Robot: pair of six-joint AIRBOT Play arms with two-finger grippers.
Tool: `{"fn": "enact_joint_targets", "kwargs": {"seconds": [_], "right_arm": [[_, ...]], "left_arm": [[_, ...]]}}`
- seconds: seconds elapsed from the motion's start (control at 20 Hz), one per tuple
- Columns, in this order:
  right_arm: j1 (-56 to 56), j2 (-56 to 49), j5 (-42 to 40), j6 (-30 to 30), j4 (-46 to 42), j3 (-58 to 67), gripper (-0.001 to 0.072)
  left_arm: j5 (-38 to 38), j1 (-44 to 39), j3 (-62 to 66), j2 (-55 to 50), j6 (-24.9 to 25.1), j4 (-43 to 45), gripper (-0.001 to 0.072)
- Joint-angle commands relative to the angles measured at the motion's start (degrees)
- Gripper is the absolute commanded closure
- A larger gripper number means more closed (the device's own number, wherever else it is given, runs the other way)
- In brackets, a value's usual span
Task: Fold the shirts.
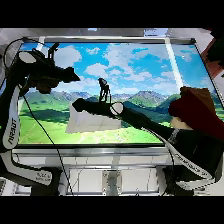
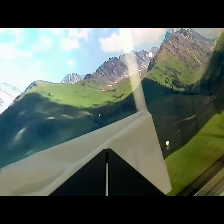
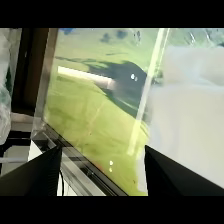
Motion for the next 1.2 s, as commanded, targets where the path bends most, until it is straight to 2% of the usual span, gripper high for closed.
{"fn": "enact_joint_targets", "kwargs": {"seconds": [0.0,0.15,0.35,0.45,0.55,0.7,1.0,1.15], "right_arm": [[-2.7,-0.2,6.3,-0.4,-3.0,1.6,0.0177],[-10.9,0.6,19.1,0.6,-13.8,1.6,0.0213],[-25.1,0.5,40.5,15.5,-35.5,1.6,0.0210],[-29.9,0.3,46.9,16.9,-40.3,1.3,0.0209],[-33.2,0.2,48.0,16.2,-37.9,-0.8,0.0196],[-35.9,-1.0,46.9,11.0,-29.6,-5.4,0.0029],[-34.7,-7.1,44.5,1.0,-12.7,-7.0,0.0031],[-32.3,-9.9,42.7,-0.8,-7.8,-7.0,0.0036]], "left_arm": [[-1.5,0.1,0.0,0.0,0.2,0.0,0.0693],[-2.7,0.1,0.0,0.0,0.2,0.0,0.0694],[-1.4,0.1,0.0,0.0,0.2,0.2,0.0693],[0.4,0.1,0.0,0.0,0.2,0.8,0.0693],[2.0,0.1,0.0,0.0,0.2,0.9,0.0693],[2.5,0.1,0.0,0.0,0.2,1.0,0.0693],[2.8,0.0,0.0,0.0,1.7,1.0,0.0693],[2.7,0.0,0.0,0.0,3.1,1.0,0.0693]]}}
